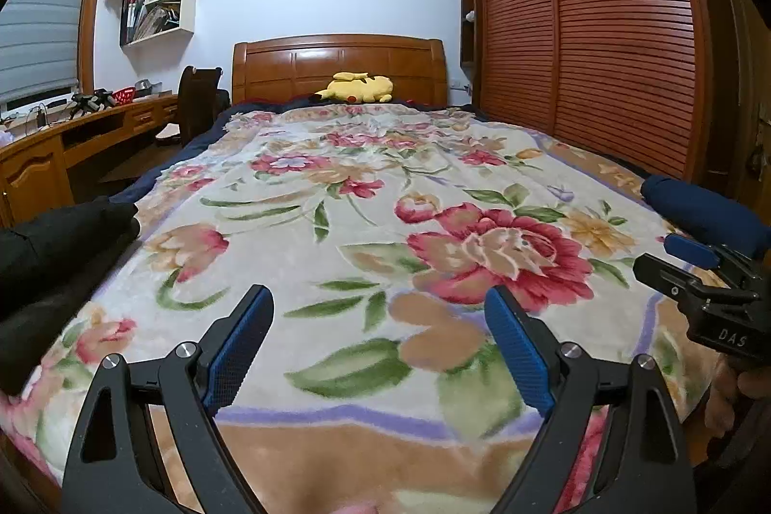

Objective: Fold large clothes

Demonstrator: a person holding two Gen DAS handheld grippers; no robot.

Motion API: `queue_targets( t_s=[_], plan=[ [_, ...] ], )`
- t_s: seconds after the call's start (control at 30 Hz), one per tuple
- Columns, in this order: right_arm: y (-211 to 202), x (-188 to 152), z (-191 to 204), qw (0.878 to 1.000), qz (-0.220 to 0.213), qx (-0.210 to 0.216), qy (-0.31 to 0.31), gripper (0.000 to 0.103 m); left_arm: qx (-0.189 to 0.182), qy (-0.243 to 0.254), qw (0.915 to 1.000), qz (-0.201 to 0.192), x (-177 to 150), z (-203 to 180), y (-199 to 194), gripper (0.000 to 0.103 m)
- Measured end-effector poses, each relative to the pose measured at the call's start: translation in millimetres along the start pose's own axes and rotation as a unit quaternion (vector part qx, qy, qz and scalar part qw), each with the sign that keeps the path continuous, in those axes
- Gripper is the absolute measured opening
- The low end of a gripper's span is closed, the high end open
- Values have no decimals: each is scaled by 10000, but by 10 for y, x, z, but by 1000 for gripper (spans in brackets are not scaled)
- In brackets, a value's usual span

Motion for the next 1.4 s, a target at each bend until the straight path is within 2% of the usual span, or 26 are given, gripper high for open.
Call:
queue_targets(
  t_s=[1.4],
  plan=[
    [113, -16, -57, 9998, -148, 81, 138, 79, -8, -50, 10000, -76, 3, -35, -54, 90]
  ],
)
Point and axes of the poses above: each gripper's, at about its wrist camera, not at the fingertips, and y roughly the way its jaws point, z to its left, x to its top, the point moved 3 cm from there along y, roughly the way its jaws point, and after that the axes turned 9 degrees about y, right-handed, at the moved point
